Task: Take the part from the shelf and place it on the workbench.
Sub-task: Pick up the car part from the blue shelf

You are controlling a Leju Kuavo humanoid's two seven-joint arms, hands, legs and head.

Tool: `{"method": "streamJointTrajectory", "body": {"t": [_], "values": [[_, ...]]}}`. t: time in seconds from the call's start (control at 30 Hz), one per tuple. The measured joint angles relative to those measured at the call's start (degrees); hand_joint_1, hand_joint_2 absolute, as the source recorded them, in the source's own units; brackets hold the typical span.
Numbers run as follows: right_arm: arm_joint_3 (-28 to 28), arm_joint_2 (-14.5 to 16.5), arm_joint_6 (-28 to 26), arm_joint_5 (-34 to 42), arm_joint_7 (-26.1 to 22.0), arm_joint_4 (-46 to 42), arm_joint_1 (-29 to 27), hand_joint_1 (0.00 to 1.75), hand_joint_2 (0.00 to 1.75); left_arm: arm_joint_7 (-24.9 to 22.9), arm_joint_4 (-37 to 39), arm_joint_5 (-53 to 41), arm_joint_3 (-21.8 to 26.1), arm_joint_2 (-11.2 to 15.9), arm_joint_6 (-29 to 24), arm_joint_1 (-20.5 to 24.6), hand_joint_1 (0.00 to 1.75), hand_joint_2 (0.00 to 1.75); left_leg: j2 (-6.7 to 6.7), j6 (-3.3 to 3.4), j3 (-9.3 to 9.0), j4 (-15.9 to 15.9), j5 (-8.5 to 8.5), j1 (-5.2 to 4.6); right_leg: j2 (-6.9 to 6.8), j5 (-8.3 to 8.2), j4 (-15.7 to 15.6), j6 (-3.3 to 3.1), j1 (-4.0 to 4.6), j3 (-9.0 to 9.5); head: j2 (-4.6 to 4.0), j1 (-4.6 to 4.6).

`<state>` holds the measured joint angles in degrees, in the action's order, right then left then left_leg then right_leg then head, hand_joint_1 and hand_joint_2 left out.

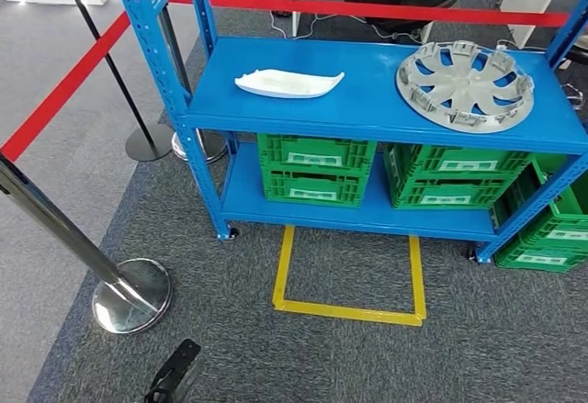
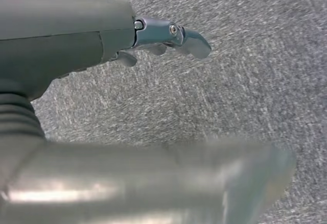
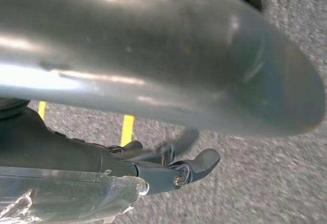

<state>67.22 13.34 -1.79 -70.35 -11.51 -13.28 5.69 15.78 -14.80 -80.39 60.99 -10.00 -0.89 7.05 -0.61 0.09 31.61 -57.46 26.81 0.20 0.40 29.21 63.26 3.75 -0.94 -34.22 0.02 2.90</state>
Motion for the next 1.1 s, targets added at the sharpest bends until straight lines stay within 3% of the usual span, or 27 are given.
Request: {"method": "streamJointTrajectory", "body": {"t": [0.07, 0.13, 0.2, 0.3, 0.4, 0.47, 0.57, 0.63, 0.83, 1.1], "values": [[0.0, 0.0, 0.1, 0.0, 0.0, 0.1, 0.1, 0.0, 0.0, -0.2, 0.0, 0.0, 0.0, 0.1, 0.1, 0.0, 0.0, 1.75, -0.02, -0.62, -0.06, -0.1, 0.17, -0.12, 0.15, -1.62, -3.6, -0.75, 0.1, 1.16, 0.0, -0.03], [0.0, 0.0, 0.2, 0.0, 0.1, 0.1, 0.0, 0.0, 0.0, -0.4, 0.0, 0.0, 0.0, 0.1, 0.2, 0.0, 0.0, 1.75, -0.02, -1.04, -0.08, 0.0, 0.02, -0.13, 0.26, -1.98, -3.8, -1.63, 0.26, 1.13, 0.0, 0.06], [0.0, 0.0, 0.4, 0.0, 0.1, 0.1, -0.1, 0.0, 0.0, -0.5, 0.0, 0.0, 0.0, 0.2, 0.2, 0.0, 0.0, 1.75, -0.04, -0.51, -0.21, 0.4, -0.28, -0.1, 0.33, -2.56, -4.0, -1.7, 0.22, 1.15, 0.0, 0.21], [0.0, 0.1, 0.4, 0.0, 0.1, 0.1, 0.0, 0.0, 0.0, -0.6, 0.0, 0.0, 0.0, 0.2, 0.2, 0.1, 0.0, 1.75, -0.04, 0.95, -0.3, 0.9, -0.53, -0.2, 0.42, -2.57, -4.1, -1.88, 0.25, 1.26, 0.0, 0.44], [0.0, 0.1, 0.5, 0.0, 0.1, 0.1, 0.0, 0.0, 0.0, -0.6, 0.0, 0.0, 0.0, 0.2, 0.2, 0.1, 0.0, 1.75, -0.04, 1.21, -0.4, 1.3, -0.58, -0.18, 0.44, -2.45, -4.1, -2.25, 0.45, 1.26, 0.0, 0.48], [0.0, 0.1, 0.5, 0.0, 0.1, 0.1, 0.0, 0.0, 0.0, -0.6, 0.0, 0.0, 0.0, 0.2, 0.2, 0.1, 0.0, 1.75, -0.04, 0.6, -0.43, 1.5, -0.68, -0.12, 0.39, -2.42, -4.1, -2.46, 0.56, 1.25, 0.0, 0.48], [0.0, 0.1, 0.5, 0.1, 0.1, 0.1, 0.0, 0.0, 0.0, -0.7, 0.0, 0.0, 0.0, 0.2, 0.2, 0.1, 0.0, 1.75, -0.04, -1.84, -0.52, 1.8, -0.73, 0.13, 0.34, -2.41, -4.0, -2.62, 0.69, 1.21, 0.0, 0.46], [0.0, 0.1, 0.5, 0.3, 0.0, 0.1, 0.0, 0.0, 0.0, -0.8, 0.0, 0.0, 0.0, 0.2, 0.2, 0.0, 0.0, 1.75, -0.04, -2.51, -0.53, 1.8, -0.71, 0.21, 0.33, -2.44, -4.1, -2.63, 0.71, 1.24, 0.0, 0.45], [0.2, 0.1, 0.7, 1.0, -0.2, 0.1, 0.1, 0.0, 0.0, -0.8, 0.0, -0.4, 0.0, 0.1, -0.3, 0.1, 0.0, 1.75, -0.04, -2.32, -0.51, 1.8, -0.78, 0.13, 0.32, -2.76, -4.6, -2.34, 0.58, 1.48, 0.0, 0.44], [0.5, 0.1, 0.9, 1.2, -0.4, 0.1, 0.1, 0.0, 0.0, 4.0, -0.1, 1.7, -0.1, 0.2, -4.6, 3.1, 0.0, 1.75, -0.04, -2.04, -0.43, 1.8, -0.87, 0.04, 0.28, -2.99, -4.9, -2.11, 0.53, 1.59, 0.0, 0.44]]}}
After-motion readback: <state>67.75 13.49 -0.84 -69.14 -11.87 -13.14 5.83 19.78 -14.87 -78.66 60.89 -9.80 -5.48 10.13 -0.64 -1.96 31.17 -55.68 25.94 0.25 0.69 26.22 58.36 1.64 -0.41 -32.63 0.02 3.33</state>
